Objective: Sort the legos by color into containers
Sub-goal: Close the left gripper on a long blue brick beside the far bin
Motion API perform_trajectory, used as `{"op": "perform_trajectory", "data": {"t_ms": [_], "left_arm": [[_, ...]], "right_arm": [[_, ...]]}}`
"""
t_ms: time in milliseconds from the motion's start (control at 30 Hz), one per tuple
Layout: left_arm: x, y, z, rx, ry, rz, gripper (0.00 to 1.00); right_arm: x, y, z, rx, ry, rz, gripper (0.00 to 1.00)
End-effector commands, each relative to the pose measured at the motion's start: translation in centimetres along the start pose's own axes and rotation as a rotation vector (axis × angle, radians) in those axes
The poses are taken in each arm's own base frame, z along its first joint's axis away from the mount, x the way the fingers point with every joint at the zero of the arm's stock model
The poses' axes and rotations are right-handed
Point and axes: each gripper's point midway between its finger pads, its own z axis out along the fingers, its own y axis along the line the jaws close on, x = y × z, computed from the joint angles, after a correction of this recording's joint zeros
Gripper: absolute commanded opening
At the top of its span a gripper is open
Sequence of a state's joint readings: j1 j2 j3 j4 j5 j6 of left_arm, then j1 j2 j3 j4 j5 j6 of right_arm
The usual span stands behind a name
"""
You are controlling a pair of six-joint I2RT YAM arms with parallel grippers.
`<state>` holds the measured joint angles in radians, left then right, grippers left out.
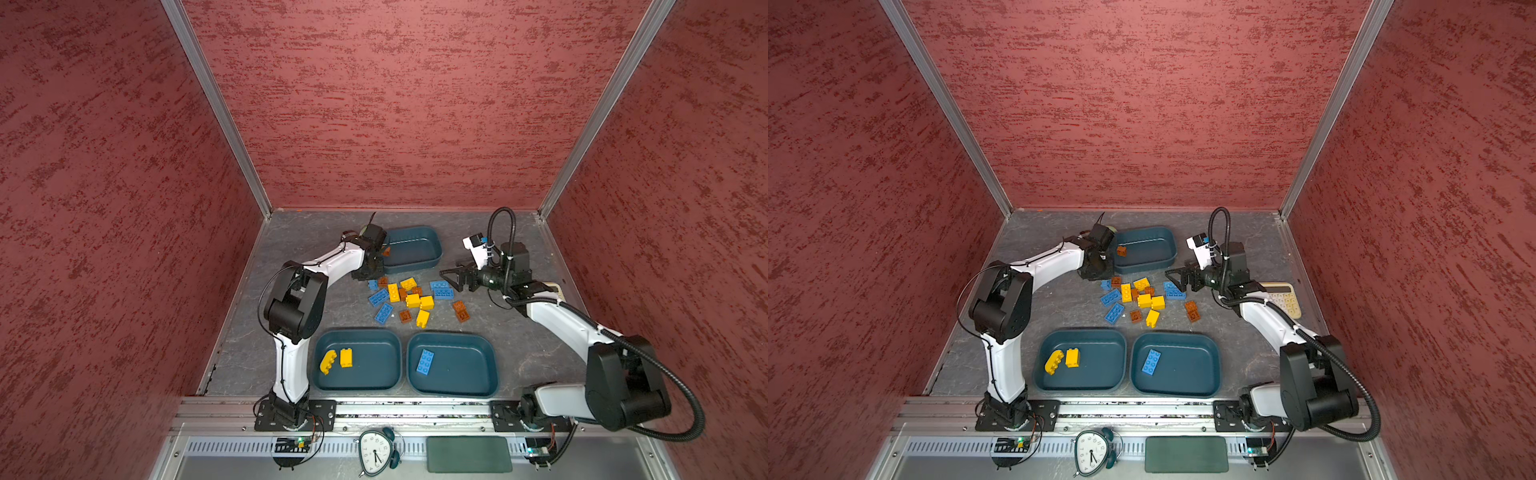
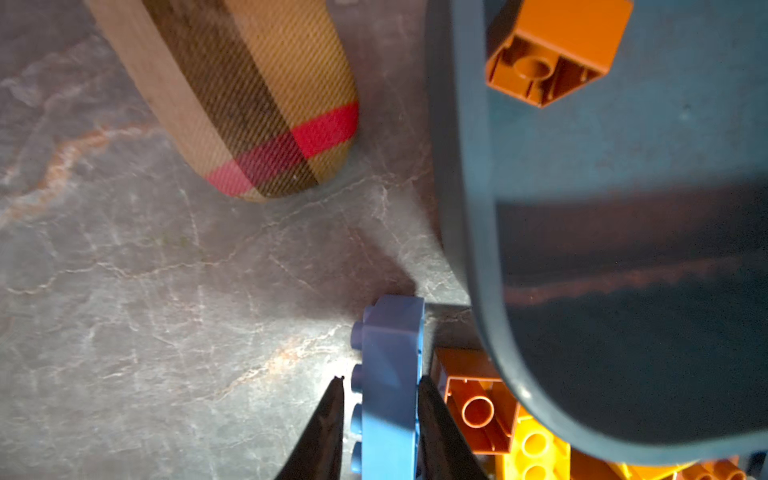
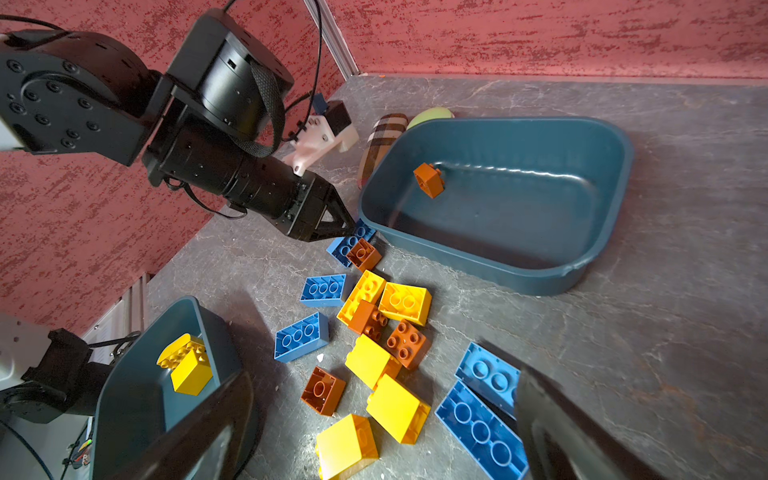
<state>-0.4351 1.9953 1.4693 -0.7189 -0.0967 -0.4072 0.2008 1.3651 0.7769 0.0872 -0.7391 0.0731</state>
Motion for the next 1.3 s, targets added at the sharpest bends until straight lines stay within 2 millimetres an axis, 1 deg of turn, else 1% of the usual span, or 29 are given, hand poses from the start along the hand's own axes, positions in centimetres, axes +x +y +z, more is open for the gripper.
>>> {"op": "perform_trajectory", "data": {"t_ms": [0,133,333,533,667,1000,1167,1267], "left_arm": [[-0.4,0.6,-1.0,-0.030,-0.018,0.034,0.31],[0.2,1.1,-0.5,-0.054,-0.001,0.049,0.30],[0.4,0.1,0.1,0.001,0.015,0.038,0.33],[0.4,-0.3,0.8,0.018,0.029,0.030,0.35],[0.2,-0.5,0.9,0.022,0.030,0.028,0.35],[0.7,-0.6,1.8,0.029,0.049,0.023,0.35],[0.6,-0.8,2.0,0.035,0.050,0.018,0.37],[0.7,-0.9,2.0,0.036,0.054,0.020,0.36]], "right_arm": [[-0.7,0.2,0.1,-0.026,-0.023,-0.013,0.99],[-0.6,0.1,0.3,-0.033,-0.022,-0.005,0.99],[-0.3,0.1,0.3,-0.031,-0.014,-0.005,0.99],[-0.1,0.1,0.2,-0.021,-0.010,-0.008,0.99],[0.1,0.0,0.1,-0.018,-0.009,-0.006,0.99],[0.3,0.0,0.1,-0.021,-0.010,-0.001,0.99],[0.4,0.0,0.2,-0.020,-0.009,0.002,0.99],[0.3,0.0,0.2,-0.022,-0.012,-0.001,0.99]]}}
